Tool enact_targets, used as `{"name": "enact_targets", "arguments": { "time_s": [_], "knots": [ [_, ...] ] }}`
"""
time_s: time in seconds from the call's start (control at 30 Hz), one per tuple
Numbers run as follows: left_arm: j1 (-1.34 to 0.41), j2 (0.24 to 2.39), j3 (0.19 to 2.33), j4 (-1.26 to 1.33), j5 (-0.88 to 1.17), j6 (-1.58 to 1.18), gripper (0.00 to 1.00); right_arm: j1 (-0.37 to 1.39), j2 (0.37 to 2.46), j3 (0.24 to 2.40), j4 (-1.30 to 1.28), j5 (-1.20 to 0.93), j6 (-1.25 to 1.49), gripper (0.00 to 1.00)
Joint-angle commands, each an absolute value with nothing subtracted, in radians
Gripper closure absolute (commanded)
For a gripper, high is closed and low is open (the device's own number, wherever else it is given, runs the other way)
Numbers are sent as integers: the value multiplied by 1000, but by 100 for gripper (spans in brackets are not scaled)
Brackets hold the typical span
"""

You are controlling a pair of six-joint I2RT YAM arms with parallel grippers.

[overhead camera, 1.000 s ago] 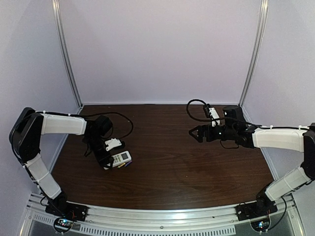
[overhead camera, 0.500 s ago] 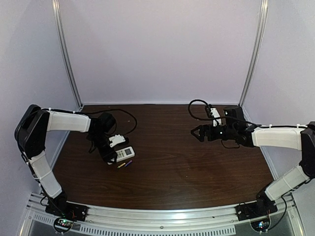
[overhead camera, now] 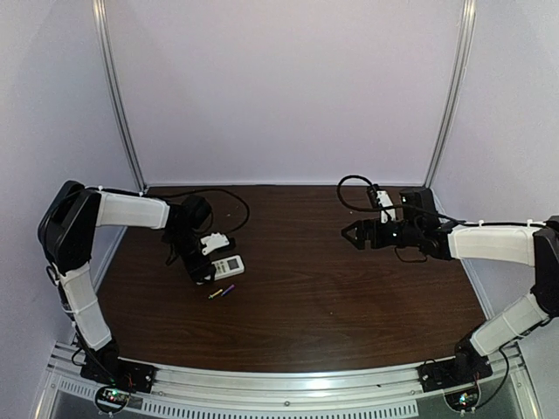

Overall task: Load the batteries into the remote control
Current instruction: Pick up the remote control from the center of the board.

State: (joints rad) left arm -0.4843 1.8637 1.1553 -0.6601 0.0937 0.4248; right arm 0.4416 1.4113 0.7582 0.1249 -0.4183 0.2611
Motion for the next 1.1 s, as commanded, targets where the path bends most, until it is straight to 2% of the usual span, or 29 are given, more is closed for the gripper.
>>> {"name": "enact_targets", "arguments": {
  "time_s": [0.0, 0.13, 0.33, 0.53, 0.77, 1.07],
  "knots": [
    [-483, 1923, 1179, -642, 116, 448, 30, 435, 1425, 750, 137, -428, 266, 0],
    [-483, 1942, 1245, -645, 143, 453, 54, 431, 1417, 751, 131, -426, 267, 0],
    [-494, 1939, 1446, -650, 242, 400, 66, 425, 1366, 751, 107, -441, 256, 0],
    [-567, 1887, 1552, -665, 508, 325, 67, 426, 1226, 724, 122, -536, 206, 0],
    [-715, 1821, 1527, -646, 855, 338, 67, 452, 1088, 709, 139, -691, 191, 0],
    [-817, 1743, 1519, -638, 1169, 353, 65, 556, 971, 748, 98, -845, 187, 0]
  ]
}}
